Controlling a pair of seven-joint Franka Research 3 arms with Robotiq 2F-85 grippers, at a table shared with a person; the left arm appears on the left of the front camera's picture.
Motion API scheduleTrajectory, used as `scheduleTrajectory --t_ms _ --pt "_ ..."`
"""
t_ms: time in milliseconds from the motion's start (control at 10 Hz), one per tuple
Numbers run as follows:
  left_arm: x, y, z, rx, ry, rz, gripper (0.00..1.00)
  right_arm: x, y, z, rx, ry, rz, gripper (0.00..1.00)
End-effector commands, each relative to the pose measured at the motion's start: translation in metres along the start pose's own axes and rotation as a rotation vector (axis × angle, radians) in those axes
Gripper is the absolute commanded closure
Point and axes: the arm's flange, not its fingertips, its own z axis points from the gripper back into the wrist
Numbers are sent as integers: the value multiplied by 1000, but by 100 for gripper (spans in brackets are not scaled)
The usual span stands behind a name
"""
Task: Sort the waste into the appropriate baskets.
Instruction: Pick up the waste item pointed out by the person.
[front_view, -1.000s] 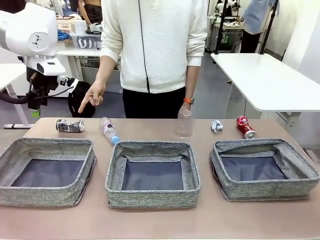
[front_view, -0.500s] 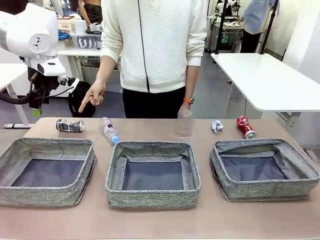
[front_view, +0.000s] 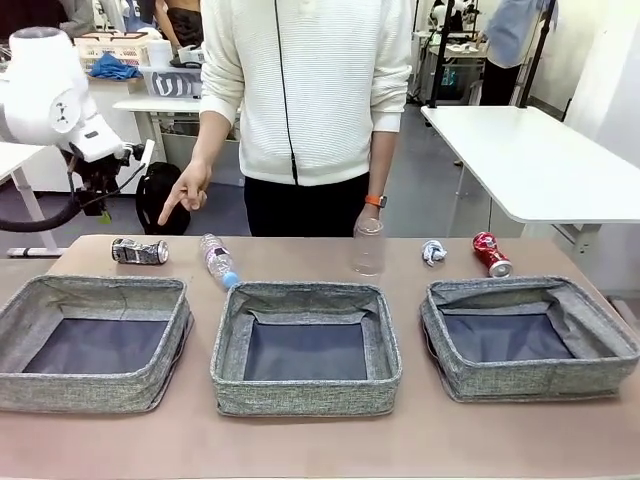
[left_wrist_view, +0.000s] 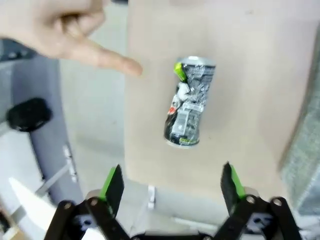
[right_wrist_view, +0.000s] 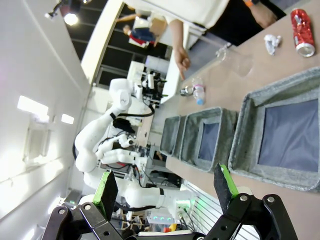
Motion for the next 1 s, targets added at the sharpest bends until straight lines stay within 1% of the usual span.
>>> scheduleTrajectory --t_ms 0,100,300,400,600,700,900 --pt "-14 8 -15 -109 -129 -65 0 3 2 0 19 -10 29 0" --pt "-17 23 -30 -166 -175 -73 0 3 2 0 19 -10 29 0" --pt "-11 41 -56 -236 -193 -103 0 3 2 0 19 -10 29 0" --pt "-8 45 -68 -278 -175 -90 0 3 2 0 19 -10 29 0" --pt "-1 45 -84 -297 -152 -72 0 3 2 0 19 -10 29 0" --pt "4 43 -93 -325 -159 -81 0 3 2 0 19 -10 29 0" --pt "12 39 -106 -361 -122 -93 0 3 2 0 19 -10 29 0"
